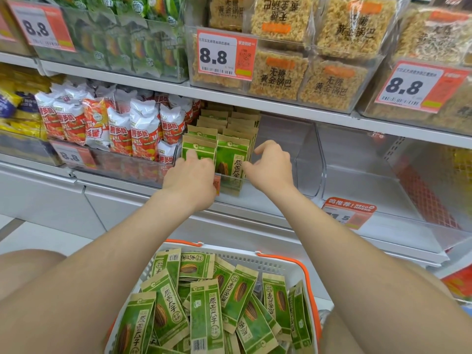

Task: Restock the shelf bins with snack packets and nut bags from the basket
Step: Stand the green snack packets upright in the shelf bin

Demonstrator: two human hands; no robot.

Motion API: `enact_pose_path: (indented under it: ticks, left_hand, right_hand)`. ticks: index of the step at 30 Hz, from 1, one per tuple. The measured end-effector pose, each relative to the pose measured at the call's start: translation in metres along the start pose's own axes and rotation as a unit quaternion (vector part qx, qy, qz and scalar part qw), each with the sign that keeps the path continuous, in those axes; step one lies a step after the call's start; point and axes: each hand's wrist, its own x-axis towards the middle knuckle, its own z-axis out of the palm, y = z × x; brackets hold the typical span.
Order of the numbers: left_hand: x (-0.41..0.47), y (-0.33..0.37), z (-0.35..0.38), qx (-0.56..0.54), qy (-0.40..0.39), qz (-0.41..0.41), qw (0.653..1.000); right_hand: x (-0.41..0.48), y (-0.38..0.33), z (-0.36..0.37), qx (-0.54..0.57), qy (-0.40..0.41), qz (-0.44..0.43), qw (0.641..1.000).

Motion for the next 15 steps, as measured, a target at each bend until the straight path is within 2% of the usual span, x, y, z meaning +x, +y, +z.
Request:
enact_pose_path:
  ticks: [4,6,9,11,13,15]
  left_hand:
    - [-0.006,-0.001,0.000,-0.014,-0.040,-0.003,0.999]
    - [-0.009,-0.003,0.003,0.006,-0.090,0.006,0.996]
    - [-0.011,-0.008,0.013,0.068,-0.212,0.037,0.974]
    - [-0.014,-0.013,0.020,0.111,-0.295,0.055,0.948]
    - [-0.016,-0.016,0.026,0.135,-0.334,0.074,0.930]
    - [-0.017,-0.016,0.028,0.121,-0.341,0.095,0.927]
  right_hand:
    - [-0.027,-0.011,-0.014,-0.034,0.041,-0.110,0.992]
    - [-0.042,-0.014,-0.012,-0.052,-0.005,-0.168,0.984]
    - [-0.058,-0.009,0.000,-0.139,-0.143,-0.197,0.960]
    - [-0.067,-0.002,0.012,-0.229,-0.279,-0.203,0.910]
    - [-0.078,0.007,0.028,-0.318,-0.418,-0.207,0.825]
    - [-0.090,0.017,0.050,-0.395,-0.499,-0.214,0.741]
